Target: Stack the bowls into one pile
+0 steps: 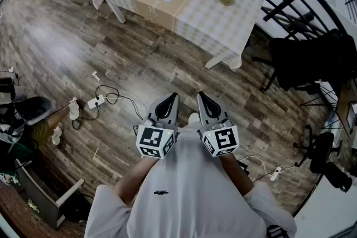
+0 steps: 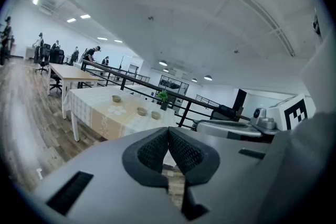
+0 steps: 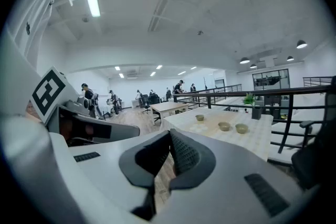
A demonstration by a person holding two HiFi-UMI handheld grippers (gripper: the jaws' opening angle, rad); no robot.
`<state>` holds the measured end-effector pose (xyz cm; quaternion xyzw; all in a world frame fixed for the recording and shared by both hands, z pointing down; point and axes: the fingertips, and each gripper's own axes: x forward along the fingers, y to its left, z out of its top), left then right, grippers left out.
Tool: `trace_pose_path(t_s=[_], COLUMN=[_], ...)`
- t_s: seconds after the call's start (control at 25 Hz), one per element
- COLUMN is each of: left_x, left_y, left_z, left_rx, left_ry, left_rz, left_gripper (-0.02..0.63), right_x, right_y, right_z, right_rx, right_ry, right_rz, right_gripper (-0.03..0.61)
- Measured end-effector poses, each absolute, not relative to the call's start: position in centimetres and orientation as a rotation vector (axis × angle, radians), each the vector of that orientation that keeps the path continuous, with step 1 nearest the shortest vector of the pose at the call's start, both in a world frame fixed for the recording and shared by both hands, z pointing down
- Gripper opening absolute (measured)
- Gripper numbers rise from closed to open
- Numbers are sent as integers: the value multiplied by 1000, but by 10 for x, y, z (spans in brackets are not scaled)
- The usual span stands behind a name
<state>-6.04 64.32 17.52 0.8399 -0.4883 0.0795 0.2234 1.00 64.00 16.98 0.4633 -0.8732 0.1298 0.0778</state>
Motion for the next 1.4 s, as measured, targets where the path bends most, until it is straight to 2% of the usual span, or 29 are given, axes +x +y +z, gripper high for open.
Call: trace_pose_path(t_s=[0.28, 0.48, 0.68, 1.0, 1.4], left_x=[21, 33, 33, -24, -172], left_y=[661, 661, 666, 606, 450], left_z=[173, 175, 184, 199, 172], left_rx=[2331, 2244, 2191, 2136, 2164], left_ry=[-1362, -1499, -1530, -1558, -1490], left_rz=[291, 263, 287, 225, 78], left_gripper=[21, 21, 21, 21, 21], right_x=[81, 108, 106, 43, -89], right_y=[652, 644, 643, 581, 426], right_z=[170, 176, 183, 204, 175], right_rx=[1363, 1358, 1269, 1116, 1229], right_ry=[-2653, -2704, -2737, -2738, -2672], right_rz=[428, 479, 519, 508, 470], right_gripper=[35, 35, 35, 35, 35])
